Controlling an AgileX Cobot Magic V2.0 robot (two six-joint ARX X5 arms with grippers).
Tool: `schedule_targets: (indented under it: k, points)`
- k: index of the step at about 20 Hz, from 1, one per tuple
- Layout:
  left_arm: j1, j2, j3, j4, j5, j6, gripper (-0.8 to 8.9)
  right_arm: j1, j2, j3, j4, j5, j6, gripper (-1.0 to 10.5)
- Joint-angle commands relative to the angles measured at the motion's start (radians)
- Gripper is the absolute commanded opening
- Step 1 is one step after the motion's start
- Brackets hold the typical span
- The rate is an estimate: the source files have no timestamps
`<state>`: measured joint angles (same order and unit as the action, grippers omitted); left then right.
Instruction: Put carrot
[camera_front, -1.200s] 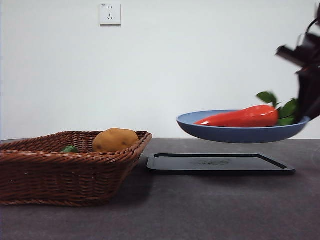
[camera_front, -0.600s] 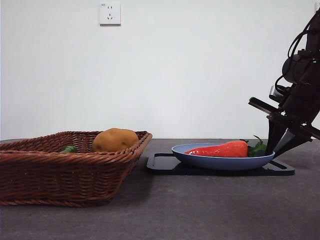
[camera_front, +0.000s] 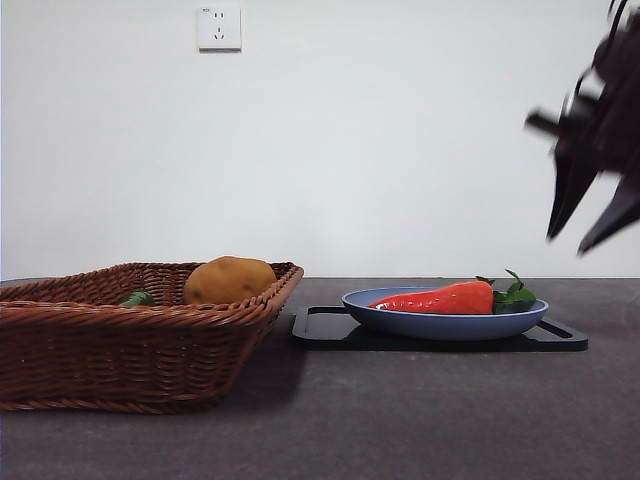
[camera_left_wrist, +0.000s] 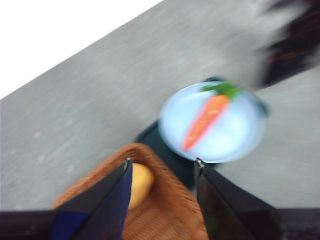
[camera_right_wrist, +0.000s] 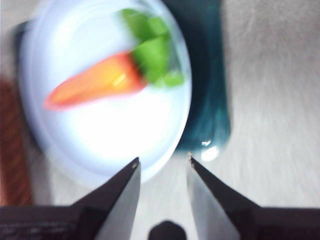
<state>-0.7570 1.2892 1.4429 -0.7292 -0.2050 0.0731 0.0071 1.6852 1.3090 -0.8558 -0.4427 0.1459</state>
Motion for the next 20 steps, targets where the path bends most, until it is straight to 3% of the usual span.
schedule_targets:
  k: [1,4,6,11,16,20]
  points:
    - [0.028,0.076,0.016,0.024,-0.002,0.037,1.69,0.023,-0.104,0.019,-0.062,0.007,-0.054,1.3]
    - [0.093,0.132,0.016,0.016,0.003,0.062,0.03,0.084,-0.26,0.019,-0.1,0.082,-0.076,0.1]
    - [0.142,0.134,0.016,0.012,0.016,0.058,0.06,0.14,-0.349,0.019,-0.103,0.162,-0.067,0.1]
    - [0.285,0.029,0.005,-0.056,0.18,0.058,0.06,0.293,-0.52,0.014,-0.102,0.327,-0.064,0.1]
    - [0.338,-0.291,-0.248,0.09,0.183,0.051,0.06,0.439,-0.726,-0.095,0.05,0.502,-0.049,0.1]
    - [0.342,-0.591,-0.546,0.185,0.183,0.014,0.06,0.53,-0.941,-0.37,0.34,0.605,-0.025,0.1]
